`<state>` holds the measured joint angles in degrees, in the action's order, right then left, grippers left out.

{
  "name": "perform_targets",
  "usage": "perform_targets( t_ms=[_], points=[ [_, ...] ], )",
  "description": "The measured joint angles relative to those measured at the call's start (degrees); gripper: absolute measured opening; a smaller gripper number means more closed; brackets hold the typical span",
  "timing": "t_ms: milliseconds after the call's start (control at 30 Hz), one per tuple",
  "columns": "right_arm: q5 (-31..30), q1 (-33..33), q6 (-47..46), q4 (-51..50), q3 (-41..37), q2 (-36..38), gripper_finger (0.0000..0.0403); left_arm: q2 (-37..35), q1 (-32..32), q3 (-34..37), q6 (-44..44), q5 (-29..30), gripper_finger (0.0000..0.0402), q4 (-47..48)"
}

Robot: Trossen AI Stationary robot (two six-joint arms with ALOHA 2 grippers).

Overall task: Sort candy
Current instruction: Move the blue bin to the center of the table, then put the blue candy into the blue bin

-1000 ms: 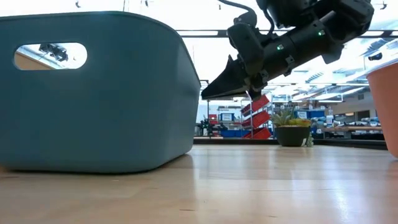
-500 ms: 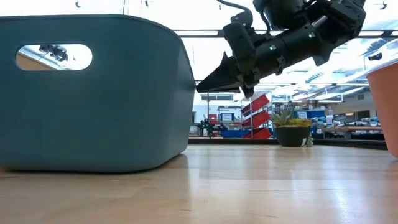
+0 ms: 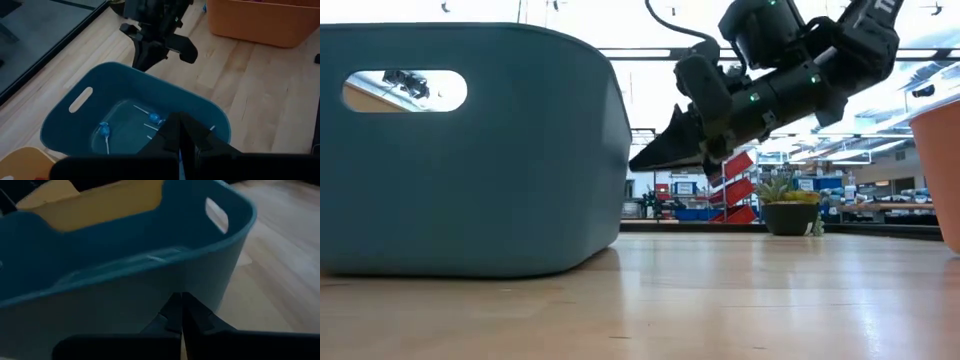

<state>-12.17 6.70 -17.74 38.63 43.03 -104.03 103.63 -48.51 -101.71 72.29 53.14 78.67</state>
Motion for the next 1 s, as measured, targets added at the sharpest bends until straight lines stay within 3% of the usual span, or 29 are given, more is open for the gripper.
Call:
perform_targets(
  t_ms=[700,1000],
  points=[
    [0.1,-0.2,0.8,1.7,0.0,-0.8,0.0,0.0,0.0,0.0,0.0,0.2,0.0,0.0],
    [-0.6,0.2,-0.2,-14.2,0.0,6.8,0.0,0.0,0.0,0.0,0.0,0.3,0.0,-1.1]
  ],
)
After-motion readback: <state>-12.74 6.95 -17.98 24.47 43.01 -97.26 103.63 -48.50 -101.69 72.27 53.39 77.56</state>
